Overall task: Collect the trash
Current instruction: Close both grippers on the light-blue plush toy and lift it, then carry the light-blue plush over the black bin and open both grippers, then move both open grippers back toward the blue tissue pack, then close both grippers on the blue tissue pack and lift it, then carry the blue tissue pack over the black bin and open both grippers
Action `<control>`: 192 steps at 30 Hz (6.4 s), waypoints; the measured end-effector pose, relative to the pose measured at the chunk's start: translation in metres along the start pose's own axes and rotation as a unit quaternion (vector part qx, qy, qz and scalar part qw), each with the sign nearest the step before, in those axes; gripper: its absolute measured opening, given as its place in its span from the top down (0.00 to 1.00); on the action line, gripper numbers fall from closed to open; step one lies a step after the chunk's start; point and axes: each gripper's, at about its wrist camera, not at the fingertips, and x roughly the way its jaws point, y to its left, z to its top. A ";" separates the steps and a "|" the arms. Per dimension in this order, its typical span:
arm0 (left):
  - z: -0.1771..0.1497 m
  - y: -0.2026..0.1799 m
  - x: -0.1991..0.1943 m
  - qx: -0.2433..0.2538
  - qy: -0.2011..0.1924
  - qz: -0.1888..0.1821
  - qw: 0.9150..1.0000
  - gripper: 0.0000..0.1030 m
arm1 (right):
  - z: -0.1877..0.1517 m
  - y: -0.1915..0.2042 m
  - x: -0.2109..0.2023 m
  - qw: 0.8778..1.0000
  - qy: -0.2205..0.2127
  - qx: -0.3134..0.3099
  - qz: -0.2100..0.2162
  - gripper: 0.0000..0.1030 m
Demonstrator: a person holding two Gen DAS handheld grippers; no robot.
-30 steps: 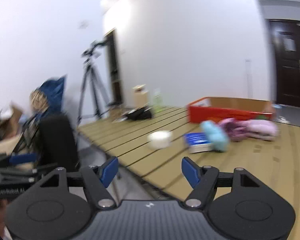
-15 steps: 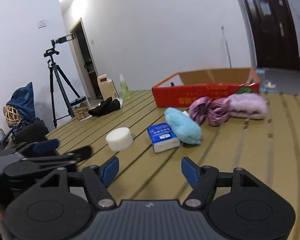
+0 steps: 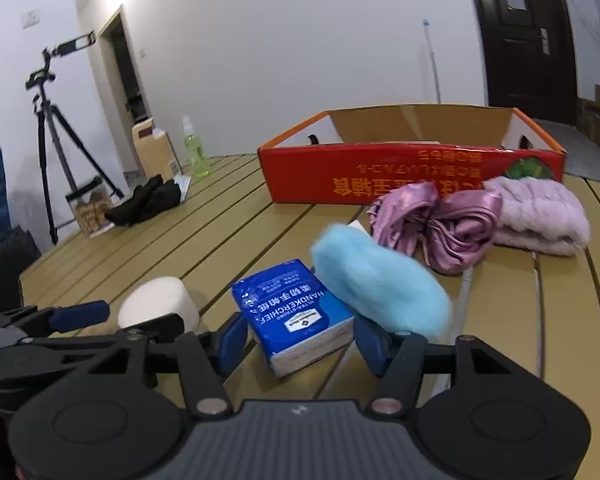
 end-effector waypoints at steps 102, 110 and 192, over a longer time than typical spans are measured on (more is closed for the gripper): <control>-0.200 0.138 -0.153 -0.149 0.157 0.231 0.949 0.19 | -0.163 0.185 -0.064 0.945 0.154 -0.250 0.146 0.51; -0.115 0.048 -0.176 -0.065 -0.007 0.107 0.992 0.16 | -0.078 0.078 -0.165 0.986 -0.049 -0.102 0.120 0.47; -0.234 0.184 -0.110 -0.266 0.307 0.119 0.906 0.54 | -0.194 0.229 0.033 0.902 0.324 -0.206 0.198 0.71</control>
